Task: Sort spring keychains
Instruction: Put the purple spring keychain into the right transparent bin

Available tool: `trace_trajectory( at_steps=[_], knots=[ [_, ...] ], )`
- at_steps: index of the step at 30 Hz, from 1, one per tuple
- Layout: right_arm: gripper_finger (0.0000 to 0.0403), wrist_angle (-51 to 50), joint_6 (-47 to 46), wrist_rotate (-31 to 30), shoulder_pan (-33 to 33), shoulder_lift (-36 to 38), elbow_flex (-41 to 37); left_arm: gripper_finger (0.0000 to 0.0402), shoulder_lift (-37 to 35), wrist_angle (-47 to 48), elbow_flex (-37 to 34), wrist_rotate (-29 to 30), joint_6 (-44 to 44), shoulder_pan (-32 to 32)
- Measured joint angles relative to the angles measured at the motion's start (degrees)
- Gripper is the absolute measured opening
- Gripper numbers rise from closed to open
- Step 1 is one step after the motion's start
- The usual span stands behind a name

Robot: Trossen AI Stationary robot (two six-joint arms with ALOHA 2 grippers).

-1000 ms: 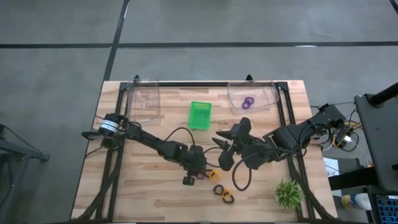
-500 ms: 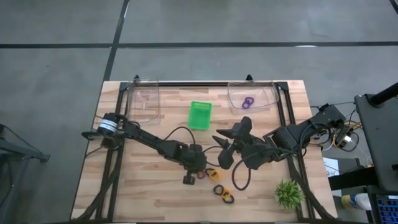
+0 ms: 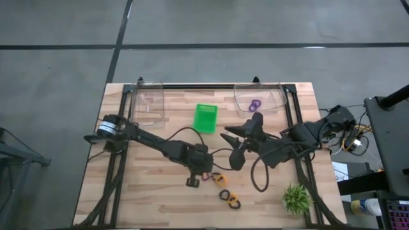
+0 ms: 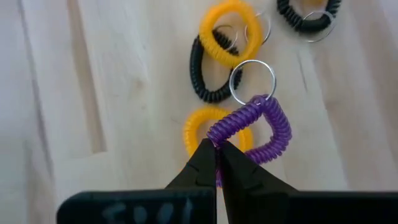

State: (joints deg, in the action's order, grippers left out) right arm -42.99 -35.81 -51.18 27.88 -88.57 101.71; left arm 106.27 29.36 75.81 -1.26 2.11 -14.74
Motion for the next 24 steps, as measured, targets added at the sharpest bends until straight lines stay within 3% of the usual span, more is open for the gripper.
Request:
trace_trajectory(
  at_steps=[7,15,24],
  knots=[
    [0.0121,-0.66,-0.7,-0.04,0.58,0.24,-1.22,0.0001,-5.7,4.29,-0.11,5.49,-0.28,1.6],
    [0.0121,-6.77,-4.81,-1.31,0.72,0.26,-1.44,0.0001,-15.26,6.86,-0.19,11.25,-0.17,8.7],
    [0.0121,-7.8,-4.91,-2.01,0.74,0.33,-1.6,0.0,-25.97,6.47,-0.2,12.09,3.58,17.05]
  ],
)
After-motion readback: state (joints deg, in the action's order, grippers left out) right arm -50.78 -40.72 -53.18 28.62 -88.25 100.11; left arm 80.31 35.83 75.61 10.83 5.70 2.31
